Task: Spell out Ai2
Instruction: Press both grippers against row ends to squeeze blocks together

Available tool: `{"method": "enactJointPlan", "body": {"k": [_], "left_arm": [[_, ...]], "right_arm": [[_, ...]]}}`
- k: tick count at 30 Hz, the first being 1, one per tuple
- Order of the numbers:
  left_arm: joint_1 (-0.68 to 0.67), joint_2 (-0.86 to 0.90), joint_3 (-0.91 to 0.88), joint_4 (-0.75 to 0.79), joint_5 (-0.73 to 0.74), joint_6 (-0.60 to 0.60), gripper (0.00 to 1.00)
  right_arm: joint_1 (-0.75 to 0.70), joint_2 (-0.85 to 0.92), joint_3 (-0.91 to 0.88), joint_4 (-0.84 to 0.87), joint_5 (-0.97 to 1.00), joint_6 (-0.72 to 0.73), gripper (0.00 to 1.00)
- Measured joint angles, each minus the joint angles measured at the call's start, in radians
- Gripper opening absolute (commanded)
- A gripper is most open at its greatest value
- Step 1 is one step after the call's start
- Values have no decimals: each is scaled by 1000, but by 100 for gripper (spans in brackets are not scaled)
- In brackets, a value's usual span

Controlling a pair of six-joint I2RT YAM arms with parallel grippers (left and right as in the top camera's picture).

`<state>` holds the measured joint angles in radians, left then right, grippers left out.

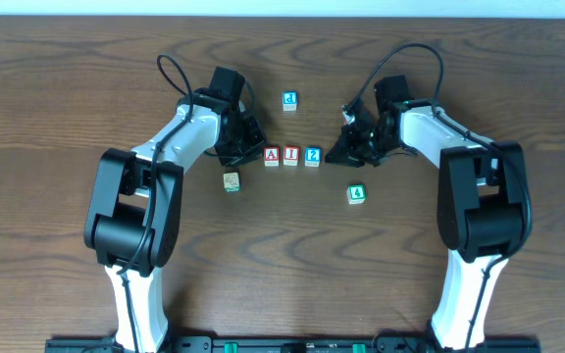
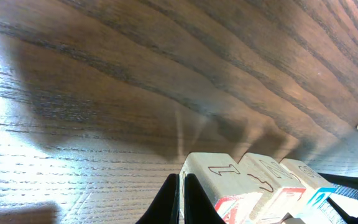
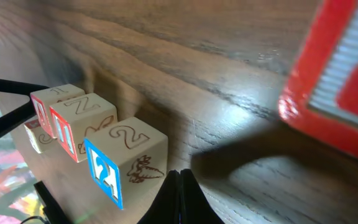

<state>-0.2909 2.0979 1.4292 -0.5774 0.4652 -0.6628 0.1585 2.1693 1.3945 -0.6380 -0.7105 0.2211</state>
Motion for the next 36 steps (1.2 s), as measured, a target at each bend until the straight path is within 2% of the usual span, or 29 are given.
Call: {"method": "enactJointPlan", "body": {"k": [9, 36], "left_arm": [[0, 0, 0, -1, 0, 0, 6], [-11, 0, 0, -1, 0, -44, 6]], "right_arm": [[45, 0, 0, 24, 0, 10, 2], [63, 0, 0, 82, -1, 43, 2]]}}
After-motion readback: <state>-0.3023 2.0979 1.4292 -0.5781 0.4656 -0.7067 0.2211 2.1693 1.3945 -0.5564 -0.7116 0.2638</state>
